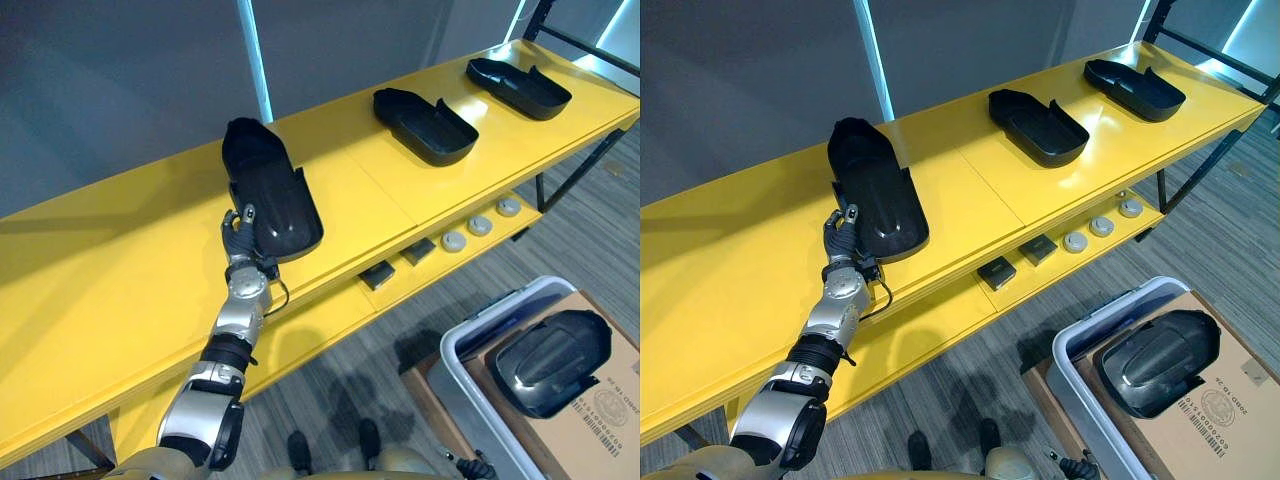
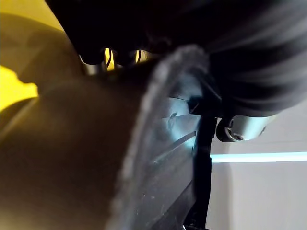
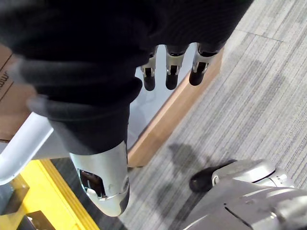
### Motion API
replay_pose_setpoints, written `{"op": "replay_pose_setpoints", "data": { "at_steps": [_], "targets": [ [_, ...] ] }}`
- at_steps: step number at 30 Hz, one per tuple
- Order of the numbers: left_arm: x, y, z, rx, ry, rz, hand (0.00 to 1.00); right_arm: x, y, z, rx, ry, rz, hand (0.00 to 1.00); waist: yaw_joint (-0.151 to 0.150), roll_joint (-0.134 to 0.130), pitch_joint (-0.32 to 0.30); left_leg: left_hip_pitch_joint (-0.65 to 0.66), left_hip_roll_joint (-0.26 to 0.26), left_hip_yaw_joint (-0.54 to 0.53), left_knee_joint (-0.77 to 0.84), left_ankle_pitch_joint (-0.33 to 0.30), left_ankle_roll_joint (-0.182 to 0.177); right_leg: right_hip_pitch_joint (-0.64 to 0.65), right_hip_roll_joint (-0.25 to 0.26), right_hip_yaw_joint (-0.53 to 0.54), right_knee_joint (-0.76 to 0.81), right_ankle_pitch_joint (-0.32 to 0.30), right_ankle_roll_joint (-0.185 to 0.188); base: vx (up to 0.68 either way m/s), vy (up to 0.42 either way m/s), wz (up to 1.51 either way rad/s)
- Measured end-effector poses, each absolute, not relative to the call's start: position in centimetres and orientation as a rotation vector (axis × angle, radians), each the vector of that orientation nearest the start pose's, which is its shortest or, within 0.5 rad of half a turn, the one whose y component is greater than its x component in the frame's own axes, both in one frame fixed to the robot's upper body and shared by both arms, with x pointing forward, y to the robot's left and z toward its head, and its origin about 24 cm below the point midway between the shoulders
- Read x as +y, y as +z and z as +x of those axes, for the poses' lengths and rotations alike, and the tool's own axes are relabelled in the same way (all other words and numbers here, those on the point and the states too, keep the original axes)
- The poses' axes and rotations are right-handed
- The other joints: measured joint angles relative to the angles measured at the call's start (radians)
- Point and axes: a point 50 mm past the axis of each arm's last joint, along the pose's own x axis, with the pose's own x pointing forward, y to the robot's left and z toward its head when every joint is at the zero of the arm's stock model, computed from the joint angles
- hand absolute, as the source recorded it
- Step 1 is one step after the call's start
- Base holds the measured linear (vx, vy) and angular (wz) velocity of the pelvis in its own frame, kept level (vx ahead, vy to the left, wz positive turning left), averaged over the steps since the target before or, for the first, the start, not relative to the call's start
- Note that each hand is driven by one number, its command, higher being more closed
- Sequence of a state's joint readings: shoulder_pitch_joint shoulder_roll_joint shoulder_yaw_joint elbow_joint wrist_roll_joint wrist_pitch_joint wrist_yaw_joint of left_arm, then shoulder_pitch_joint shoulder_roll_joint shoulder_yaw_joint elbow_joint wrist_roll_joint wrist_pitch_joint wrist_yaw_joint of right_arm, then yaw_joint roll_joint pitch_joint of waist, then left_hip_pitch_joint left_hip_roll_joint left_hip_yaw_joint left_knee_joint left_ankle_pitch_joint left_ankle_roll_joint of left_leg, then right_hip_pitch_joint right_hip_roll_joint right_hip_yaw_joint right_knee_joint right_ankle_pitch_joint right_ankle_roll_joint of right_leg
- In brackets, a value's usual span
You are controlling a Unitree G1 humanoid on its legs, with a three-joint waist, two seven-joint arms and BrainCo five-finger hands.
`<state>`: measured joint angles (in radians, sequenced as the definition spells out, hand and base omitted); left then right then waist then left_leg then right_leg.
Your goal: Walk over and take plastic housings, then place them on the shelf
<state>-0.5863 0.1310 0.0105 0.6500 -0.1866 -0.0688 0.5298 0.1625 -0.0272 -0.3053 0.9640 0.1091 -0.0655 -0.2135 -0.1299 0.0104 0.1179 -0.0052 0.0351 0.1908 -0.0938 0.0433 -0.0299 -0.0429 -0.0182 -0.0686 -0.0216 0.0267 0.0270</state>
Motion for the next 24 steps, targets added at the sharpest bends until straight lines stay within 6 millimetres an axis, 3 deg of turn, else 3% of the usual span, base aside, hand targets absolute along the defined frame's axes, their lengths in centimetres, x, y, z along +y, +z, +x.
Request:
{"op": "replay_pose_setpoints", "data": {
  "at_steps": [6,13,17,20,21,24],
  "targets": [
    [17.3,8.1,35.5,-0.016,0.494,-0.038,0.00,-21.7,-15.6,7.5,1.037,-0.605,0.099,0.00,0.002,-0.005,0.010,0.005,-0.001,-0.003,0.000,0.001,-0.001,0.006,-0.001,-0.006,0.002,0.000,0.000,0.00,0.001,0.02],
    [16.9,11.5,34.8,-0.189,0.482,-0.029,0.00,-21.7,-15.6,7.5,1.035,-0.609,0.105,0.00,0.006,-0.004,0.012,0.004,-0.002,-0.019,0.000,0.003,-0.003,0.012,-0.003,-0.020,0.000,-0.001,0.000,0.00,0.003,0.06],
    [15.1,13.0,33.1,-0.314,0.413,0.034,0.00,-21.7,-15.6,7.4,1.035,-0.619,0.123,0.00,0.008,-0.003,0.014,0.001,-0.005,-0.045,-0.001,0.004,-0.004,0.020,-0.005,-0.043,0.000,-0.008,-0.002,0.01,0.000,0.19],
    [12.3,15.0,31.2,-0.457,0.321,0.100,0.00,-21.9,-15.7,7.0,1.042,-0.620,0.133,0.00,0.037,-0.002,0.015,-0.009,-0.005,-0.058,0.000,0.003,-0.005,0.016,-0.007,-0.059,0.002,-0.015,-0.003,0.01,-0.004,0.17],
    [11.3,15.4,30.3,-0.510,0.275,0.144,1.00,-21.9,-15.7,7.0,1.040,-0.614,0.134,0.00,0.039,-0.002,0.015,-0.015,-0.006,-0.065,0.000,0.003,-0.004,0.013,-0.007,-0.062,0.005,-0.018,-0.003,0.02,-0.004,0.12],
    [9.6,15.2,29.0,-0.561,0.194,0.241,1.00,-21.9,-15.7,7.1,1.033,-0.614,0.133,0.00,0.041,-0.002,0.015,-0.017,-0.006,-0.068,0.000,0.003,-0.004,0.003,-0.008,-0.062,0.026,-0.033,-0.002,0.03,-0.002,0.03]
  ]
}}
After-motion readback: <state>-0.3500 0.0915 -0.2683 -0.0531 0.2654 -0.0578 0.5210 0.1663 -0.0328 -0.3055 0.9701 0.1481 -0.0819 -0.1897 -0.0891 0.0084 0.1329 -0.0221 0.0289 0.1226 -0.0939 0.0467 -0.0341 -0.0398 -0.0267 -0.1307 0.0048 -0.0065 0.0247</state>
